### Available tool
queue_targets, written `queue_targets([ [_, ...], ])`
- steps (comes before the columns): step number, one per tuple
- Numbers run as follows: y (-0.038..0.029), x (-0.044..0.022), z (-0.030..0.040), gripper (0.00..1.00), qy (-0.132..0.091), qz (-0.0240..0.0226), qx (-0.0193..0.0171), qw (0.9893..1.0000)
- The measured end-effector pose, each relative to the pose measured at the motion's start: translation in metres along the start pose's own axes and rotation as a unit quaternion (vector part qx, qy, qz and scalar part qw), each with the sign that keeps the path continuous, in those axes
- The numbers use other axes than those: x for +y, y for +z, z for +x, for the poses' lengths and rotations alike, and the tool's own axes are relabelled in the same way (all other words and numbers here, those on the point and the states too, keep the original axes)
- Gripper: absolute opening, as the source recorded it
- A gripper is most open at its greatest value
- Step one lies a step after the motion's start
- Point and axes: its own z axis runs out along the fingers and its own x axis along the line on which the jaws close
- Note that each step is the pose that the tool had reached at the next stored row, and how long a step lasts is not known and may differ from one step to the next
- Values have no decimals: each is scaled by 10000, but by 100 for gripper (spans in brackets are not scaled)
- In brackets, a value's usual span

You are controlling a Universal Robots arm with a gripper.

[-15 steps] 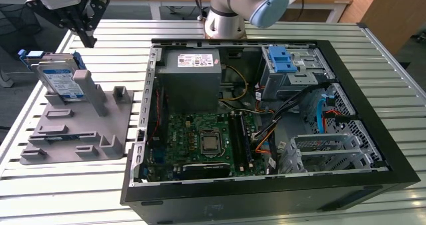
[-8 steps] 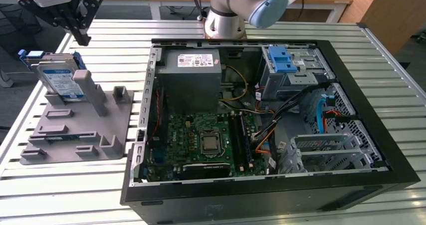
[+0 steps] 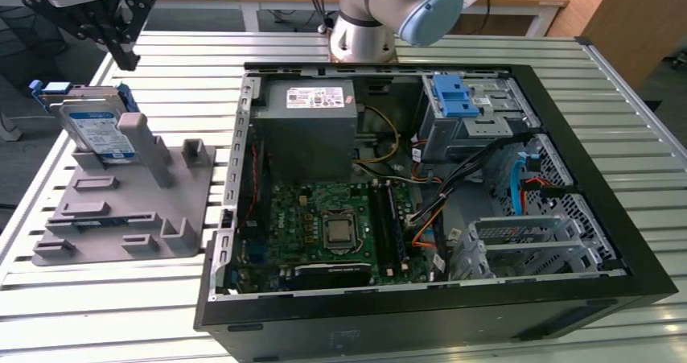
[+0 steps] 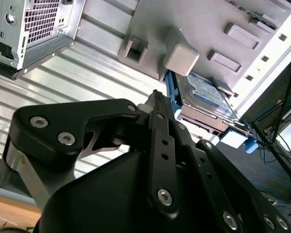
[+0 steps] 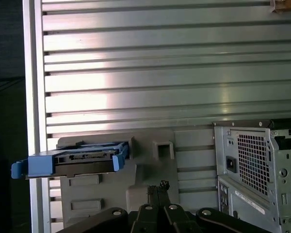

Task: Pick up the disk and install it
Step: 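Reach for the disk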

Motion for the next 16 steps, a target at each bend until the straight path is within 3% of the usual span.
queue_targets([
  [5,1,-1,8,11,1,0,-1,10000],
  [16,10,-4,117,11,1,0,0,10000],
])
